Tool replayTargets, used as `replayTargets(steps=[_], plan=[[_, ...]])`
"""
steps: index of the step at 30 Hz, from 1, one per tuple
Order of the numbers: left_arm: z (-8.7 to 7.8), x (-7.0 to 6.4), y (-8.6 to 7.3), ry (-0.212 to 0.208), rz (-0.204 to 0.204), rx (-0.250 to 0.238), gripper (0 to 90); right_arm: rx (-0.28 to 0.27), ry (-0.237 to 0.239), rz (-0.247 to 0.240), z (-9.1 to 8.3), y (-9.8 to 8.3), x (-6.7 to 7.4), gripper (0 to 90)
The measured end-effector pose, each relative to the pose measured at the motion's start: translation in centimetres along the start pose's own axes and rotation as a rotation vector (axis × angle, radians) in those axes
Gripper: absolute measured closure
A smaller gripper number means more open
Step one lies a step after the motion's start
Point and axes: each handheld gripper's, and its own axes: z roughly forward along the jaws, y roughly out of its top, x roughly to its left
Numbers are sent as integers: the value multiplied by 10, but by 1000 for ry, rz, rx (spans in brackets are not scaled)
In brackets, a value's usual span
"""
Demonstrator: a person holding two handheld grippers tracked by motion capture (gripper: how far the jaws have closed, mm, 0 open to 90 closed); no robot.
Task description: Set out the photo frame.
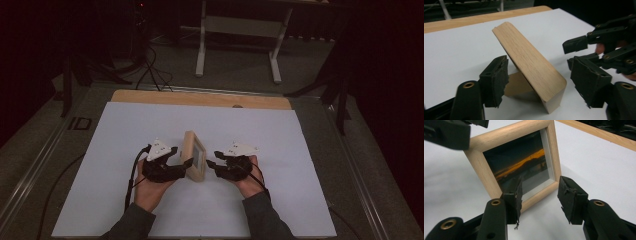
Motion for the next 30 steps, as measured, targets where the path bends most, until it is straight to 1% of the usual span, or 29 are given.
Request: replayTargets(steps=[4,10,12,14,16,20,22,26,27,30], plan=[[5,-1,-2,8,2,13,288,-1,0,0,0,0,0,538],[12,-4,-4,4,-5,32,288,-1,-1,4,-1,0,-1,536],[15,-4,-6,11,-8,39,293,-2,-1,4,-1,0,-1,536],[18,-3,-8,15,-15,58,296,-1,-1,4,-1,0,-1,535],[20,-4,-9,14,-18,65,309,-1,-1,5,-1,0,-1,534],[21,-4,-9,13,-19,67,325,-2,-1,5,-1,0,-2,533],[23,-4,-10,4,-26,68,344,-3,-1,8,-1,0,-2,531],[24,-4,-10,3,-31,70,364,-6,-2,7,-2,0,-3,531],[25,-5,-11,-6,-35,73,384,-10,-2,5,-2,0,-3,530],[25,-5,-10,-14,-34,75,416,-10,-4,9,-3,1,-3,528]])
